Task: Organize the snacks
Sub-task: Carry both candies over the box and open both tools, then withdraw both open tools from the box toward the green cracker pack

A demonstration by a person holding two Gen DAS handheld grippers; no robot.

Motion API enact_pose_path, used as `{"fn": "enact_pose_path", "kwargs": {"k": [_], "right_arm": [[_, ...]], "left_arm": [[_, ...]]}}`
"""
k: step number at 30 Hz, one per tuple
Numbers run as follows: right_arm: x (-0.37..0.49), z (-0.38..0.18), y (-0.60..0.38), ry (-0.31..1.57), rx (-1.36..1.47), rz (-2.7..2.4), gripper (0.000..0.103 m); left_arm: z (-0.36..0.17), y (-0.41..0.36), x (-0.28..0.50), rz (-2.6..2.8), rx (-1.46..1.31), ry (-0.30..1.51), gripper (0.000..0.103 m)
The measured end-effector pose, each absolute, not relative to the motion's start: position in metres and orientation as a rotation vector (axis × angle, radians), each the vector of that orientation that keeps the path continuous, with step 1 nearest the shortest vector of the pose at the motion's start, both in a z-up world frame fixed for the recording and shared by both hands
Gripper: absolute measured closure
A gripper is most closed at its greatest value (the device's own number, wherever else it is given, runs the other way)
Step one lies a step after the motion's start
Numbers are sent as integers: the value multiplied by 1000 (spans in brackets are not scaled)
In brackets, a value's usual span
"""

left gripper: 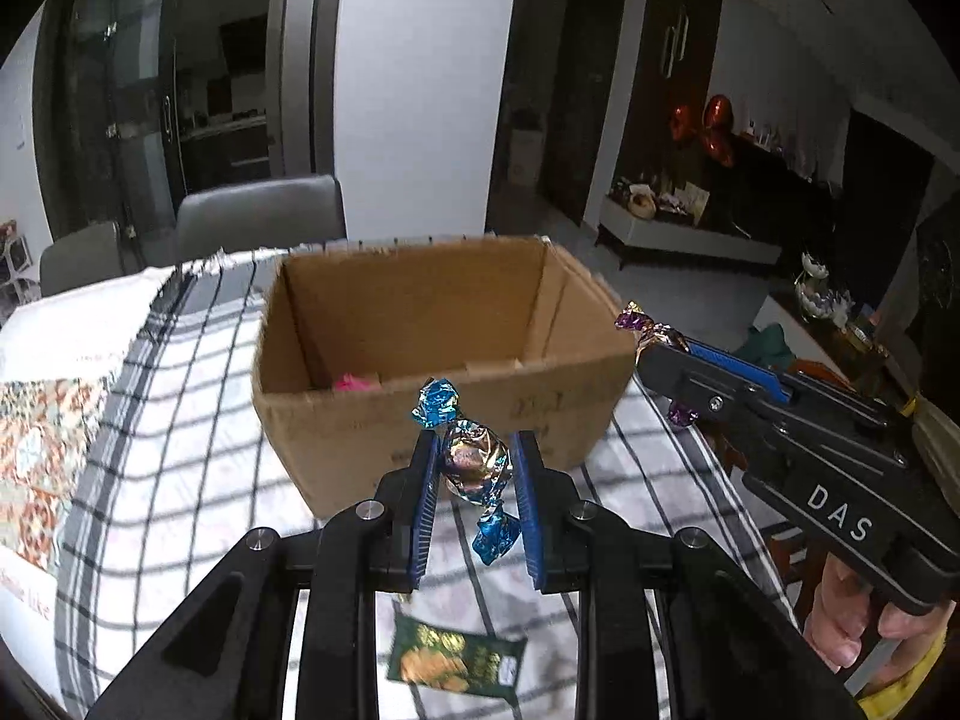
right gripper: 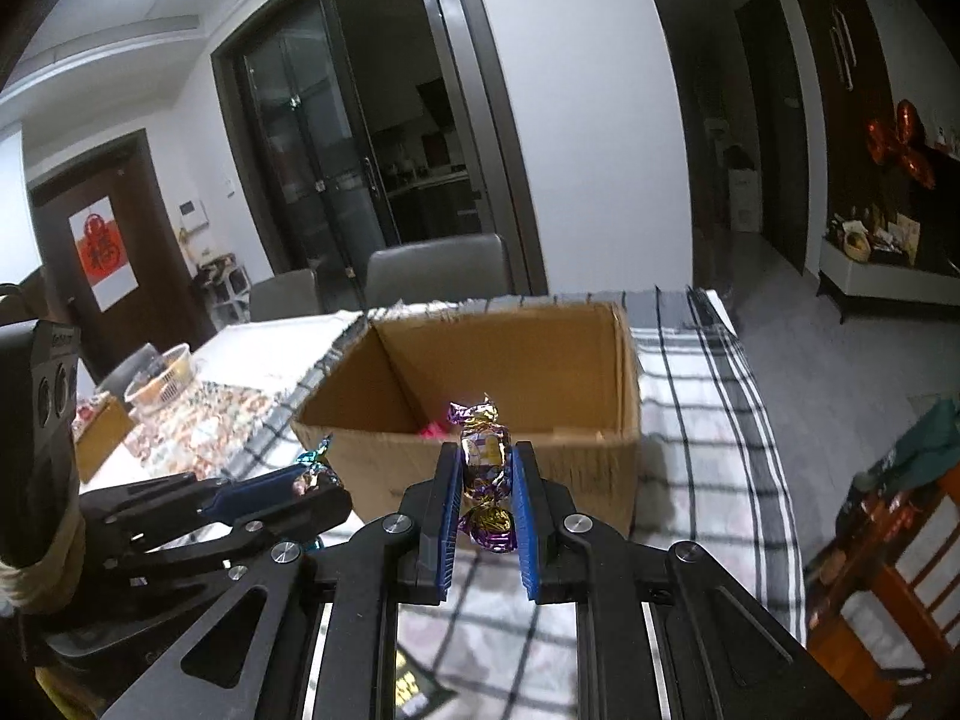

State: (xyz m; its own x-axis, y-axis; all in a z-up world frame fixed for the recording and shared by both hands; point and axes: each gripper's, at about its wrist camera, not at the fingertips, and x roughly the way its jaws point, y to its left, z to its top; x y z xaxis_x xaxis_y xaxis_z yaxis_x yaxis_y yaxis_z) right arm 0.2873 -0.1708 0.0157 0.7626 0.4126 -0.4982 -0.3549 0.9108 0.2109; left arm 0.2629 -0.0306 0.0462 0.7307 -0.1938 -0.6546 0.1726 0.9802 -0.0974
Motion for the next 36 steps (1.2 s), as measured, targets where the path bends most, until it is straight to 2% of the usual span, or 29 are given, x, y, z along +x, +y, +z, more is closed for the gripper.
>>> {"fn": "enact_pose_path", "kwargs": {"k": [13,25,27,28,29,36], "right_arm": [[329,32,-143,524,97,432,85],[371,19,-127,593,85,425,84],[375,17,-128,615,92,408,72],[377,15,-130,626,102,394,59],[376,14,-132,620,109,389,57],[365,14,-134,611,105,398,57]], "left_arm": [[67,-11,320,-160,-9,717,78],[57,-2,371,-147,16,773,78],[53,2,376,-135,9,797,70],[51,4,378,-135,-2,805,61],[50,6,377,-135,-9,808,55],[52,8,351,-114,-3,784,49]]}}
